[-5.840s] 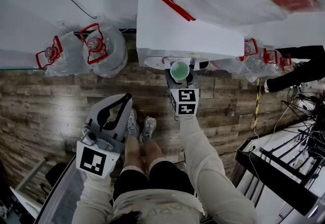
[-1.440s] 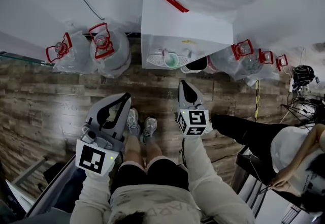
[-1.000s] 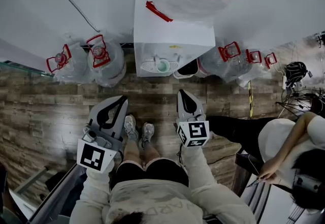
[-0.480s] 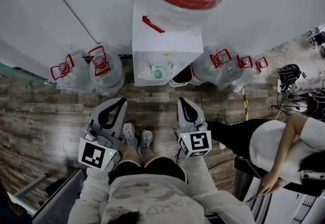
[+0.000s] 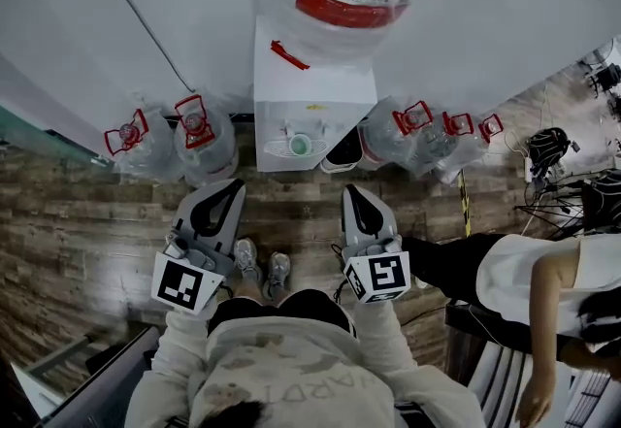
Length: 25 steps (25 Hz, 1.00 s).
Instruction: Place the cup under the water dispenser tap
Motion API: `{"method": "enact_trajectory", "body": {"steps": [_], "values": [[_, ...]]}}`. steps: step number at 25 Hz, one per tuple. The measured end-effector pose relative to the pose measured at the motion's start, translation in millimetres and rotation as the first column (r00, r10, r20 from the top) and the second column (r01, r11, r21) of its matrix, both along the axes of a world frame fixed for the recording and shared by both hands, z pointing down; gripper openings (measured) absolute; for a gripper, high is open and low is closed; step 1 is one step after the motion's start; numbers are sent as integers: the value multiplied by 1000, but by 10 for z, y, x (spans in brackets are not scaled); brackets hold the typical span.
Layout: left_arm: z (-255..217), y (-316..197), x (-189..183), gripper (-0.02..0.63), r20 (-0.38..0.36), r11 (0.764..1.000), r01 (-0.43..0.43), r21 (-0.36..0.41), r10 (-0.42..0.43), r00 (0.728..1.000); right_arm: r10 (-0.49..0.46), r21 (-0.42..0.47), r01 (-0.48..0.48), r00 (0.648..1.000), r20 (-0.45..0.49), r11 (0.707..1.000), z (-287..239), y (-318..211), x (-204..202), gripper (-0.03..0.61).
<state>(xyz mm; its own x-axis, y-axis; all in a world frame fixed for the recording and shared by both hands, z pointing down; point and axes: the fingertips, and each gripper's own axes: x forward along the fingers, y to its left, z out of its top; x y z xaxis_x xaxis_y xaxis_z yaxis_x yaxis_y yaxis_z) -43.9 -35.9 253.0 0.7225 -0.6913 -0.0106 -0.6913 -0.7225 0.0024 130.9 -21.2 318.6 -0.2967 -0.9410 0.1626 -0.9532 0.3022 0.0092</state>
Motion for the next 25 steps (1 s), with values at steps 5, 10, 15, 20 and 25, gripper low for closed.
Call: {"method": "enact_trajectory", "body": {"steps": [5, 10, 15, 20, 25], "values": [[-102, 65, 16, 5, -14, 1000, 0, 8, 0, 1000, -4, 39, 5, 1000, -17, 999, -240, 81, 6, 9], [-218, 112, 27, 5, -6, 997, -23, 73, 23, 1000, 1, 72, 0, 1000, -11, 997, -411, 146, 9, 9], [-299, 128, 11, 5, -13, 996, -14, 85, 16, 1000, -3, 105, 4, 1000, -14, 994, -569, 187, -13, 9], [-371, 135, 17, 5, -12, 995, -19, 93, 20, 1000, -2, 137, 4, 1000, -17, 991, -720, 190, -24, 9], [-425, 127, 5, 5, -19, 994, -16, 107, 18, 1000, -8, 166, 13, 999, -31, 986, -822, 198, -51, 9]]}}
